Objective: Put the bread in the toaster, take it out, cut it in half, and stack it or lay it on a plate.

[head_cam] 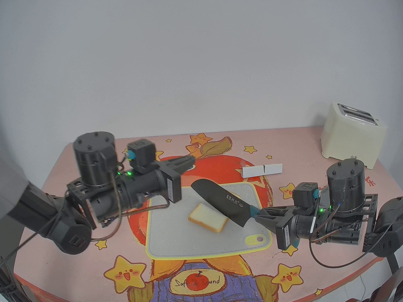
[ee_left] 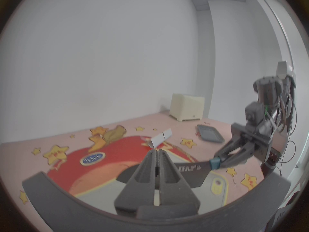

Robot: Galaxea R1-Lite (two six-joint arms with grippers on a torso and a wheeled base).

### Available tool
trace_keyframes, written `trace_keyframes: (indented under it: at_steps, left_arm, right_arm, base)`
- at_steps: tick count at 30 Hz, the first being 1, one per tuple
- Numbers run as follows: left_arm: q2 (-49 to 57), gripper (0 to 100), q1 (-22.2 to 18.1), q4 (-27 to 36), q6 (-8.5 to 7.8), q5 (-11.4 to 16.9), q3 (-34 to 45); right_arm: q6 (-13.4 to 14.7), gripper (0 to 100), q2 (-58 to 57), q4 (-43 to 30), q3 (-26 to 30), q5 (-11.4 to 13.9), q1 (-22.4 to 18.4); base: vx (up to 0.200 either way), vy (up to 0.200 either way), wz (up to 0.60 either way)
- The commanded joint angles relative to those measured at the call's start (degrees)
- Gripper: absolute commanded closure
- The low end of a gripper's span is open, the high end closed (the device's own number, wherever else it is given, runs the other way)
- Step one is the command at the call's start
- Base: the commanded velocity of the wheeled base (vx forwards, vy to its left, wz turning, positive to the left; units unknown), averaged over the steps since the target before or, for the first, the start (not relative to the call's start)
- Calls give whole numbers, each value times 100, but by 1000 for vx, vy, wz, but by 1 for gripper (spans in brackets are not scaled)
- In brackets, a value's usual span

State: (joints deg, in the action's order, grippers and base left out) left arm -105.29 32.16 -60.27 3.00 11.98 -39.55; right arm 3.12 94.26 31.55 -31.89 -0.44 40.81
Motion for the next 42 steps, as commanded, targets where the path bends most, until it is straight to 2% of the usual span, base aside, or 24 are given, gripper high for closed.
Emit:
trace_keyframes:
  at_steps: [1,9,13,20,42]
  left_arm:
    - [1292,100,-641,-73,-1,50,641]
    - [2777,100,-1300,-29,-1,155,1652]
    - [3102,100,-1326,-11,-1,217,1669]
    - [3260,100,-1309,77,8,269,1626]
    - [3243,100,-1309,68,-1,261,1678]
  right_arm:
    - [-4,100,14,0,7,35,6]
    - [-4,100,-4,9,7,35,58]
    - [-4,100,-39,27,-19,35,67]
    - [-31,100,22,677,166,18,76]
    - [-57,100,-83,862,254,18,93]
  base:
    - [0,0,0]
    - [0,0,0]
    - [0,0,0]
    - [0,0,0]
    - [0,0,0]
